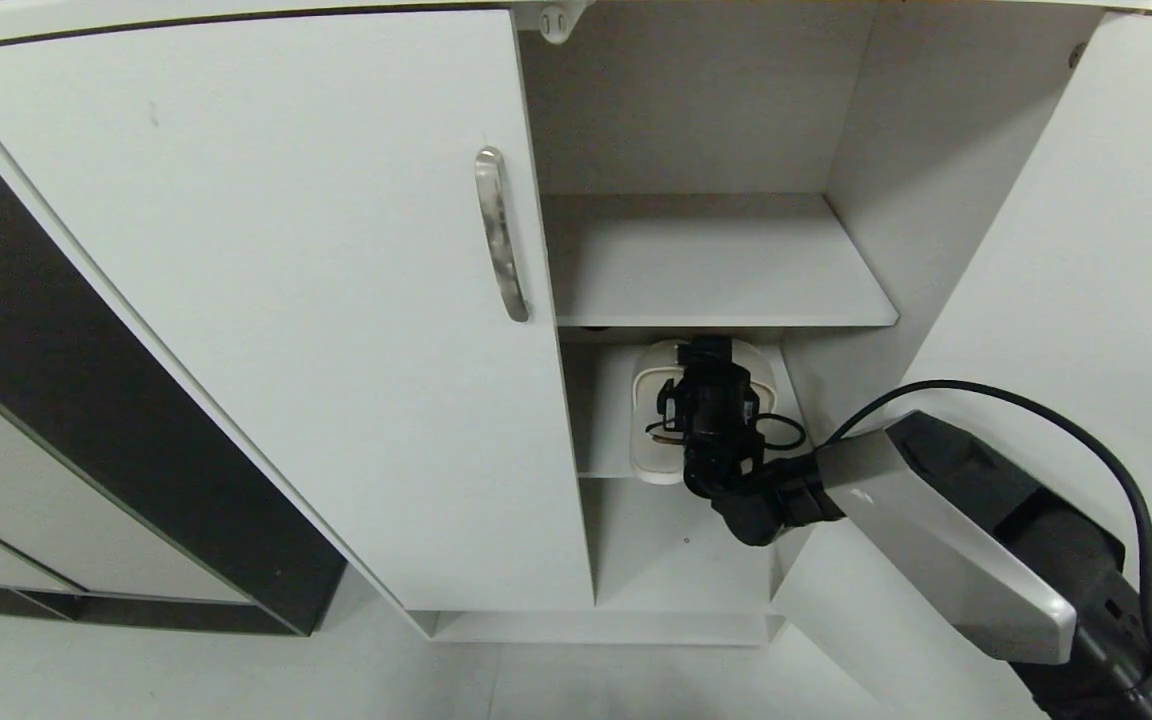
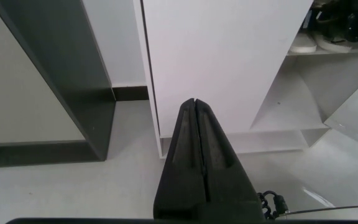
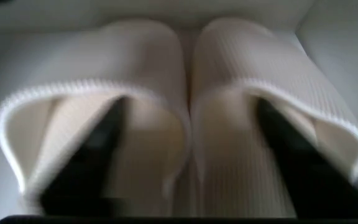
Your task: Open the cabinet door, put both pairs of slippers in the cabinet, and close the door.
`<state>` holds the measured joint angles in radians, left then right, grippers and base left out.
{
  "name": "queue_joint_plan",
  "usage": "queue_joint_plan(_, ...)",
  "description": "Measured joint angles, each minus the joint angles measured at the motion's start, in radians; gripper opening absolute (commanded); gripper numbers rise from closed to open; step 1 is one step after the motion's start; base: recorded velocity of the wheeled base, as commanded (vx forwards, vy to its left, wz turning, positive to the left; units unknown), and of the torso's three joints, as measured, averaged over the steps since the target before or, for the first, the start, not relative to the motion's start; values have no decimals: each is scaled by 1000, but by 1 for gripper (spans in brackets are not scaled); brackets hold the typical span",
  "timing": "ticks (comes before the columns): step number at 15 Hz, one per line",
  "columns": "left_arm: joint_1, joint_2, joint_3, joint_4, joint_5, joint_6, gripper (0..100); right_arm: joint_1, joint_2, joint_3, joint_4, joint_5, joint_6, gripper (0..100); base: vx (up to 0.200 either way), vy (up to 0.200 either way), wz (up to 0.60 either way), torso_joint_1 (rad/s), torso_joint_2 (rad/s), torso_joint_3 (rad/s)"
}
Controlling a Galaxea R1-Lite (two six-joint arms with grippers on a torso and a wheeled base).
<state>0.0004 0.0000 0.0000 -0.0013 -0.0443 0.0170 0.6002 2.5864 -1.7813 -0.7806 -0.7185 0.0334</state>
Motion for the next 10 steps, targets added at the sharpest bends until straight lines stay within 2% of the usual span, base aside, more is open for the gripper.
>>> queue_joint_plan(3, 0, 0, 0, 0, 0, 0, 0, 27, -87, 158, -61, -4, -1, 100, 0, 0, 0, 0, 0, 0)
queue_joint_plan(8, 0, 0, 0, 0, 1, -1, 0, 101, -262, 571, -252, -11, -1, 100, 0, 0, 0, 0, 0, 0)
queue_joint_plan(10, 0, 0, 0, 0, 1, 0, 0, 133, -314, 720, -358, -15, 0, 100, -200, 0, 0, 7, 2, 2)
